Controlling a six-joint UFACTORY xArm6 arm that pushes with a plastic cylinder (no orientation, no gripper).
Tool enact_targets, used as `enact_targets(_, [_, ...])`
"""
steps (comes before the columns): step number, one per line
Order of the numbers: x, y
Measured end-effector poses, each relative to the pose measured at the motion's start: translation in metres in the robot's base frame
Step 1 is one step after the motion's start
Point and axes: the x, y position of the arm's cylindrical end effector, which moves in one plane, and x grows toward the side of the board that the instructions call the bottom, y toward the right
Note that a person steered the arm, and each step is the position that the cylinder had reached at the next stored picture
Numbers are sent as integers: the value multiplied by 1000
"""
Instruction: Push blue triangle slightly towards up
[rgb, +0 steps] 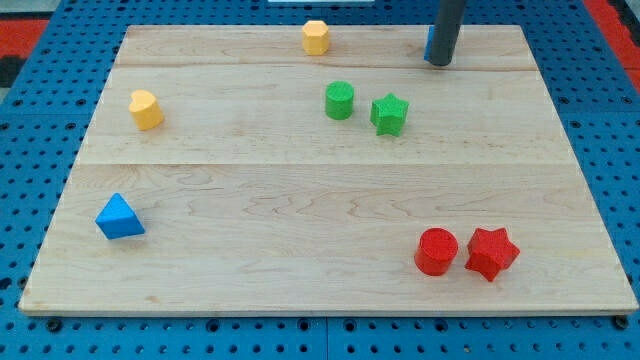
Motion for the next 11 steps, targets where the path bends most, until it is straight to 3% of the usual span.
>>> enact_targets(2, [9, -167])
enact_targets(3, [44, -199])
enact_targets(4, [100, -203])
enact_targets(5, [219, -201])
enact_targets(6, [286, -244])
enact_targets(7, [276, -336])
enact_targets(9, [202, -371])
enact_targets(10, [239, -383])
enact_targets(11, [206, -449])
